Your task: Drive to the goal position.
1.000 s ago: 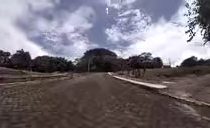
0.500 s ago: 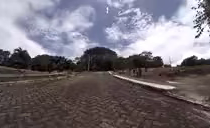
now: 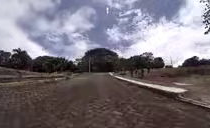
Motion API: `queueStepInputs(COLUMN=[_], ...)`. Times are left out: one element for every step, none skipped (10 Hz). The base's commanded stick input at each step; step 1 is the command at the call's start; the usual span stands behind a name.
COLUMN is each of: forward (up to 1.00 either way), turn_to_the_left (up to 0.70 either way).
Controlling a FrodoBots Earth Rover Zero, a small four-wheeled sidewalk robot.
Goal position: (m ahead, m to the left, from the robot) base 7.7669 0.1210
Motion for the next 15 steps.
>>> queueStepInputs(forward=[1.00, 1.00, 1.00, 1.00, 1.00, 1.00, 1.00, 1.00, 1.00, 1.00, 1.00, 1.00, 1.00, 1.00, 1.00], turn_to_the_left=[0.00, 0.00, 0.00, 0.00, 0.00, 0.00, 0.00, 0.00, 0.00, 0.00, 0.00, 0.00, 0.00, 0.00, 0.00])
